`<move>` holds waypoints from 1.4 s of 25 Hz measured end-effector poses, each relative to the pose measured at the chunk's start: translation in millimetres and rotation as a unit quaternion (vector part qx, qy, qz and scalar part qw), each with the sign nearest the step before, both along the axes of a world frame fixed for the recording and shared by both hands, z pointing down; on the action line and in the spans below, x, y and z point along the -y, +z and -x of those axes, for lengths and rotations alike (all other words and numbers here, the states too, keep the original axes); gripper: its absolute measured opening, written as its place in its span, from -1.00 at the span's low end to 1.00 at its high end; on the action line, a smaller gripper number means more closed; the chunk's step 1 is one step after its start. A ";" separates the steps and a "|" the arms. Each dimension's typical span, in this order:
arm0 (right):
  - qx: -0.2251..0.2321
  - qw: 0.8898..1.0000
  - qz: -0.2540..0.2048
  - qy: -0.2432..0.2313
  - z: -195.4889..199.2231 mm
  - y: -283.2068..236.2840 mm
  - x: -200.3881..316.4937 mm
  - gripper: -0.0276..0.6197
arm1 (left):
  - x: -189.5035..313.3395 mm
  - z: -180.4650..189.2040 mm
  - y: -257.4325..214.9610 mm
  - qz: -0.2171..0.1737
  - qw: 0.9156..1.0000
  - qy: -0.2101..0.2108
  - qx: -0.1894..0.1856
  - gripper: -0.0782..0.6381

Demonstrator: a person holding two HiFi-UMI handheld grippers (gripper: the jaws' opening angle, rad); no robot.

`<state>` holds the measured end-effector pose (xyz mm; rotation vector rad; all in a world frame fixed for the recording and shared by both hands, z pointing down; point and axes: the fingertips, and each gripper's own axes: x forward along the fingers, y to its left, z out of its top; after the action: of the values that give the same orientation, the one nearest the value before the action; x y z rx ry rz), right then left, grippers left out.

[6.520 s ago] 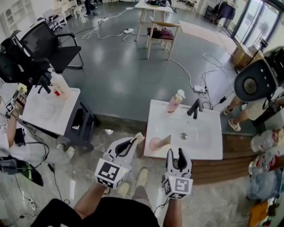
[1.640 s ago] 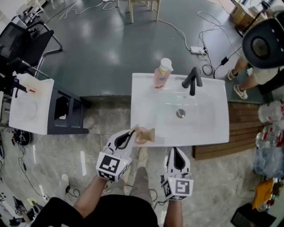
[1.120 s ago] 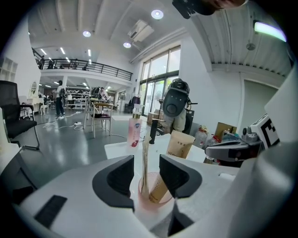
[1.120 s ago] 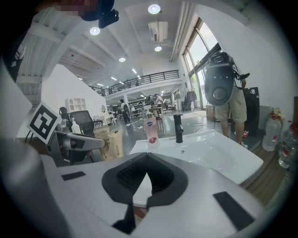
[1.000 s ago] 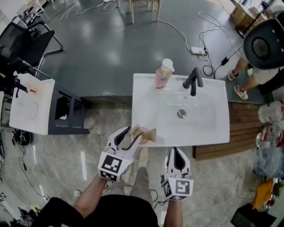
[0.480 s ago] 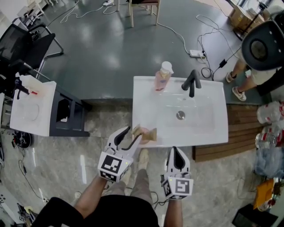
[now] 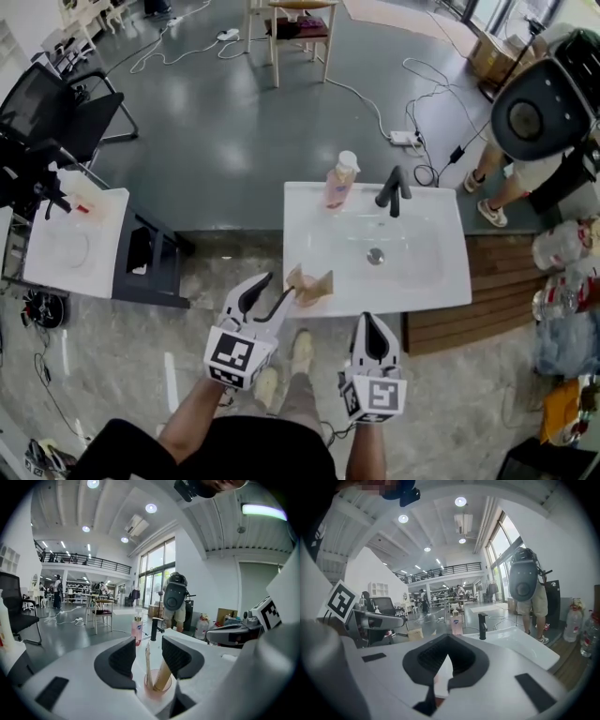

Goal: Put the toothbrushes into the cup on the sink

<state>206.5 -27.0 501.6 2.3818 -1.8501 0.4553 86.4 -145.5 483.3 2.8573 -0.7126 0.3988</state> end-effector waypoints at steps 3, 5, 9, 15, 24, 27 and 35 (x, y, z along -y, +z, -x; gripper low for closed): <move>-0.010 1.000 -0.012 0.001 8.4 -16.9 -4.5 -0.92 | -5.6 8.7 -17.7 -0.011 1.000 0.003 -0.010 -0.31; -0.016 1.000 -0.020 0.003 13.8 -27.5 -9.0 -0.92 | -10.7 14.3 -28.1 -0.018 1.000 0.007 -0.016 -0.31; -0.031 0.999 -0.033 0.005 26.3 -48.2 -17.7 -0.92 | -21.6 28.9 -47.1 -0.027 0.999 0.010 -0.031 -0.36; -0.050 0.997 -0.053 0.009 48.4 -73.7 -31.8 -0.92 | -39.5 53.9 -70.9 -0.050 0.997 0.016 -0.049 -0.46; -0.071 0.995 -0.072 0.010 81.8 -97.4 -48.0 -0.92 | -63.5 89.3 -86.6 -0.054 0.997 0.023 -0.054 -0.60; -0.073 0.994 -0.077 0.013 90.0 -101.8 -53.9 -0.92 | -69.6 97.0 -92.9 -0.067 0.996 0.025 -0.058 -0.64; -0.077 0.993 -0.085 0.021 103.6 -106.6 -64.9 -0.92 | -81.7 109.9 -98.4 -0.066 0.996 0.032 -0.058 -0.75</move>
<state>102.9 37.9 395.0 2.4872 -1.8418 0.1156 -23.5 -63.8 384.9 3.0039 -0.6517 0.1975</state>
